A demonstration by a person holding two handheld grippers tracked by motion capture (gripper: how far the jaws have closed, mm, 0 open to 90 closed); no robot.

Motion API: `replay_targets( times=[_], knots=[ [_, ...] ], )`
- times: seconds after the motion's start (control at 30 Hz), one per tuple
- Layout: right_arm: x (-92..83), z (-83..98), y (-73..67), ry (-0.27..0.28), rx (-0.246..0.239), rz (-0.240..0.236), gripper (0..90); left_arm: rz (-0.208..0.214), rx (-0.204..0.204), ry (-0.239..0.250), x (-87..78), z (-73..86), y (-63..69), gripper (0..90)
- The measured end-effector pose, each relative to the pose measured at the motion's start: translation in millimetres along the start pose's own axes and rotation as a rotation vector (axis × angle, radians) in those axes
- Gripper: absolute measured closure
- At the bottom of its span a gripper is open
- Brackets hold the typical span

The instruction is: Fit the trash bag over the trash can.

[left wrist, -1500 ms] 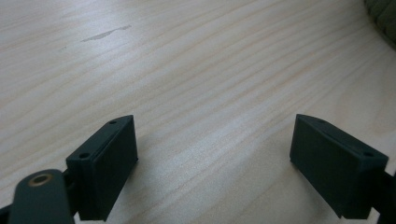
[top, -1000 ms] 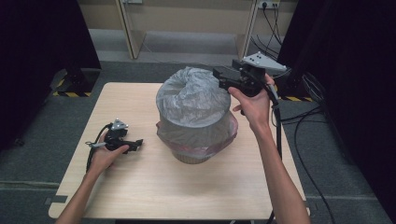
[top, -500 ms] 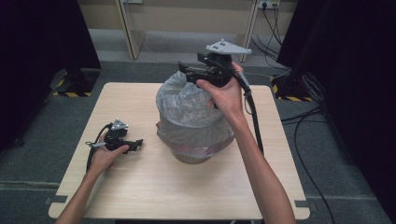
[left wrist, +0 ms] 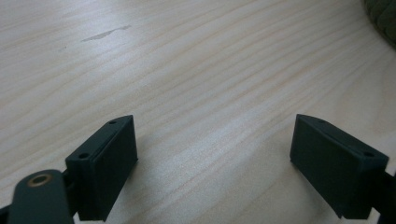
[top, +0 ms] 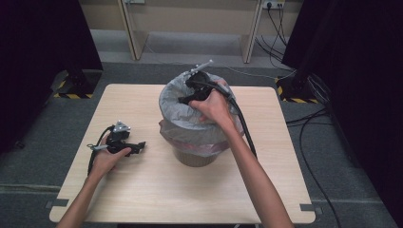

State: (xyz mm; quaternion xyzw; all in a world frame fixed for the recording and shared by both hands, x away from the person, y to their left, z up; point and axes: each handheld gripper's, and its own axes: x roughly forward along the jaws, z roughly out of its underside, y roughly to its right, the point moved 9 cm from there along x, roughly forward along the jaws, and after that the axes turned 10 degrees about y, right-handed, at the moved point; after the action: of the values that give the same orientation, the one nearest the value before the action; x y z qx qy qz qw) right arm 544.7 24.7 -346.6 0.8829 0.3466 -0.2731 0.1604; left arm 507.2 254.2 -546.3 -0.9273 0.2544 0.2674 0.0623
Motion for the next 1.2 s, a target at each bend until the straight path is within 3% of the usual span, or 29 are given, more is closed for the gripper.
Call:
replay_targets(
  times=[0.03,0.07,0.13,0.23,0.37,0.47,0.57,0.77,0.87,0.97,1.03,1.2],
  knots=[
    [4.9,4.6,-1.3,-0.038,-0.005,-0.003,26.7,0.000,0.000,0.000,0.0,0.0,0.0,13.9],
    [4.9,4.6,-1.3,-0.038,-0.005,-0.003,26.7,0.000,0.000,0.000,0.0,0.0,0.0,13.9],
    [14.7,18.5,-2.1,-0.150,-0.026,0.000,18.6,0.000,0.000,0.001,0.1,-0.1,0.0,13.9],
    [23.1,29.5,-3.1,-0.238,-0.050,0.005,14.8,0.000,0.000,0.001,0.1,0.0,0.0,13.9],
    [25.7,31.6,-4.8,-0.258,-0.037,-0.014,14.3,0.000,0.000,0.001,0.1,-0.1,0.0,13.9],
    [16.6,21.0,-5.1,-0.196,0.009,-0.033,20.1,0.000,0.000,0.000,0.0,0.0,0.0,13.9],
    [1.2,3.4,-6.8,-0.083,0.033,-0.042,21.1,0.000,-0.001,0.000,0.1,-0.1,0.0,13.8],
    [-34.2,-31.4,-16.7,0.127,0.038,-0.078,21.1,0.000,-0.001,0.000,0.0,0.0,0.0,13.8],
    [-33.2,-36.6,-20.7,0.174,0.012,-0.089,21.9,0.000,0.000,0.000,0.0,0.0,0.0,13.9],
    [-17.5,-29.5,-26.4,0.129,-0.009,-0.121,22.0,0.000,-0.001,0.000,0.0,0.0,0.0,13.9],
    [-4.8,-19.7,-30.4,0.065,-0.047,-0.111,22.7,0.000,-0.001,0.001,0.1,-0.1,0.0,13.8],
    [22.6,18.1,-43.6,-0.189,-0.153,-0.103,20.6,0.000,-0.001,0.000,0.0,0.0,0.0,13.9]
  ],
)
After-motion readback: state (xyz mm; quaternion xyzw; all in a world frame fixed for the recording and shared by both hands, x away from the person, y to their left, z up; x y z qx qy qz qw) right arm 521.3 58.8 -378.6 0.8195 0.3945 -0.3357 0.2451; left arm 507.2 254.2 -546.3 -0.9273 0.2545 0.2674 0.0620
